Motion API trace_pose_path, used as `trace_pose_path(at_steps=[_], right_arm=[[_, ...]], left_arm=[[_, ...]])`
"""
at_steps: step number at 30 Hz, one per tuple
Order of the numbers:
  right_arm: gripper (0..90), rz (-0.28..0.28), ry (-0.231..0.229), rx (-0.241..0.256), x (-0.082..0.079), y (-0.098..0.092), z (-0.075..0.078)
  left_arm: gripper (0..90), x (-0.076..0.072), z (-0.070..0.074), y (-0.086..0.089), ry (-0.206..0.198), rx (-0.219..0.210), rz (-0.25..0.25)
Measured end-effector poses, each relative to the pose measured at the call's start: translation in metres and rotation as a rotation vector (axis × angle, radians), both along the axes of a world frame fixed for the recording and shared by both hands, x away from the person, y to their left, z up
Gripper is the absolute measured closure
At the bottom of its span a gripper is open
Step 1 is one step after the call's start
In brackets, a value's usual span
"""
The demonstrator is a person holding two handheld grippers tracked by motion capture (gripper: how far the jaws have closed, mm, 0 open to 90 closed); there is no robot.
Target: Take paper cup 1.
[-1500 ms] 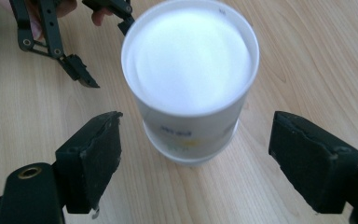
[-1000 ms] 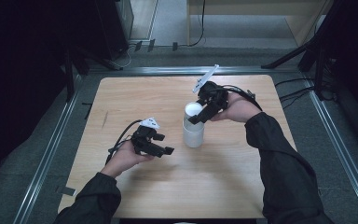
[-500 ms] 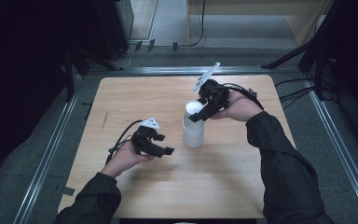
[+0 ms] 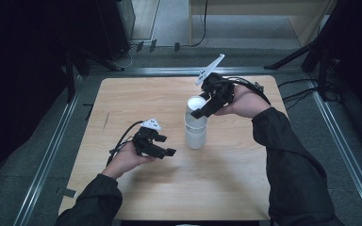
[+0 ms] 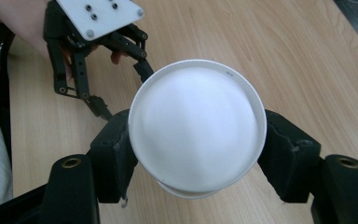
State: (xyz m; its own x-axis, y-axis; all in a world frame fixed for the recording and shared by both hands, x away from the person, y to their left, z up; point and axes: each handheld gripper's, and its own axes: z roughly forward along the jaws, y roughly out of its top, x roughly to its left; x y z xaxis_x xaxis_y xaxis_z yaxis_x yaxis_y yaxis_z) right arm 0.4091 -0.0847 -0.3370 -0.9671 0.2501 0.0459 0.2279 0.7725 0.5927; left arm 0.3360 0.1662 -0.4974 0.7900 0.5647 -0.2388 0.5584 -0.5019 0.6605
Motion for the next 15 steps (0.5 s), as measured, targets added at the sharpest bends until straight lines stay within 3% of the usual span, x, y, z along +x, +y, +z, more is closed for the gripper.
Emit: trace_pose_path(at_steps=[8,15], right_arm=[[33.8,0.015,-0.043,0.01,-0.008,0.0,0.028],[33.9,0.026,-0.045,0.035,-0.023,-0.007,0.046]], left_arm=[[23.8,0.001,0.0,0.001,0.004,-0.002,0.0],[23.8,0.002,0.0,0.004,0.0,-0.004,0.008]])
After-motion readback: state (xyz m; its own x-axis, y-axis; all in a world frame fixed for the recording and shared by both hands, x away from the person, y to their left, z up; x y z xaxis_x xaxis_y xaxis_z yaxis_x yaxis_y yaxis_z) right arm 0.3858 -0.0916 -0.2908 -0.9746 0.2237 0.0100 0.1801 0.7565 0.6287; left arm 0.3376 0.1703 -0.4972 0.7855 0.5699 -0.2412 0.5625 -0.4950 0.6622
